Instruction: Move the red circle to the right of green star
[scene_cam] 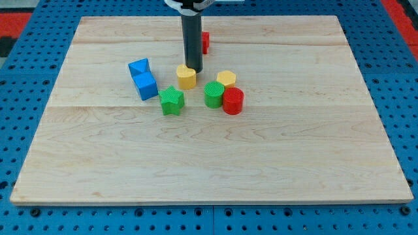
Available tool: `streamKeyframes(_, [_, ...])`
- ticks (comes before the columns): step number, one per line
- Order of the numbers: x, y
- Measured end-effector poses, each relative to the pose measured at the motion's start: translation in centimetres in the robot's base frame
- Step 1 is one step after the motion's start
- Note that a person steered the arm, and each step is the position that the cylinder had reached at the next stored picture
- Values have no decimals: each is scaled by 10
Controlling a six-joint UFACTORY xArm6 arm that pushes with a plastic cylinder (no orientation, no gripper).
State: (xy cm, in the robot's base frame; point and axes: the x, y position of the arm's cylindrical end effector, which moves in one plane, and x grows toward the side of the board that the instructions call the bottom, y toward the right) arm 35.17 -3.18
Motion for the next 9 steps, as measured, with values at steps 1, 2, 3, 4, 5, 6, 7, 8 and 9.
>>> streamKeyframes(1, [5, -2])
streamKeyframes(2, [7, -2])
streamKeyframes(3, [-8, -1])
streamKeyframes(4, [-28, 40])
streamKeyframes(5, [-27, 140])
streamKeyframes(6, [2, 202])
streamKeyframes(7, [31, 194])
streamKeyframes(8, [48, 163])
streamKeyframes(9, [58, 130])
